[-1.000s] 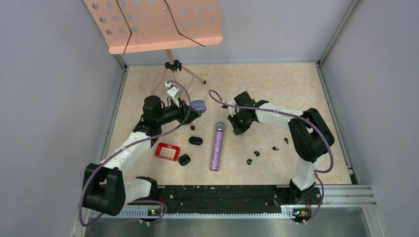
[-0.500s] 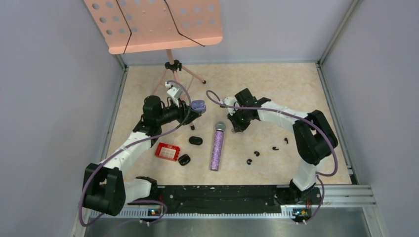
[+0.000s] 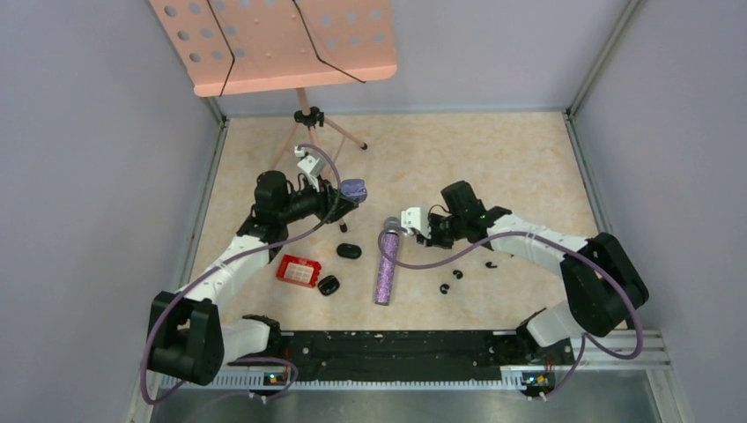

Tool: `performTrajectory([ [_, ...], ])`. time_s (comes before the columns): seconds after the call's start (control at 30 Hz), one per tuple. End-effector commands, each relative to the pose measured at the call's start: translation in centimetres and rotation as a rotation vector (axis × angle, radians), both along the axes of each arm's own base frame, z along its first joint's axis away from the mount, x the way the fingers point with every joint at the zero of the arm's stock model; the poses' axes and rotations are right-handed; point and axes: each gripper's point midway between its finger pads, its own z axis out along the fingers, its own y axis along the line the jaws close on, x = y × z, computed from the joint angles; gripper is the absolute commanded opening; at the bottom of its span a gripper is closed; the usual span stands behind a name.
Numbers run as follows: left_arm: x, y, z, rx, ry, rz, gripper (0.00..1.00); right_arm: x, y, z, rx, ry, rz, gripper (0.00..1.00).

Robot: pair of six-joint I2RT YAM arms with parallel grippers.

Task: Insert the wireless bluetooth earbuds into the charging case
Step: Pick up the earbud from the center of the board.

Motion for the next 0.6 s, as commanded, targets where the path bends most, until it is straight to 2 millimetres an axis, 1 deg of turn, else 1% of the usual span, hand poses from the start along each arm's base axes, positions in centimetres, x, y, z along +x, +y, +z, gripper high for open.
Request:
performTrajectory([
  [0.0,0.5,0.2,1.2,-0.003,-0.056,0.004,0.00,2.1,1.6,1.4,0.020,-0.194,0.136,0.22],
  [0.2,0.6,0.2,1.1,-0.001,-0.051,0.004,0.00,2.6,1.6,0.0,-0.012,-0.211,0.164,0.24],
  [0.37,0.6,0.3,1.0,0.001,-0.048,0.005,0.00,2.4,1.6,-1.3,-0.057,-0.184,0.215,0.20],
  [0.57,0.9,0.3,1.0,0.000,-0.049,0.010,0.00,2.8,1.4,-2.1,-0.090,-0.180,0.222,0.20],
])
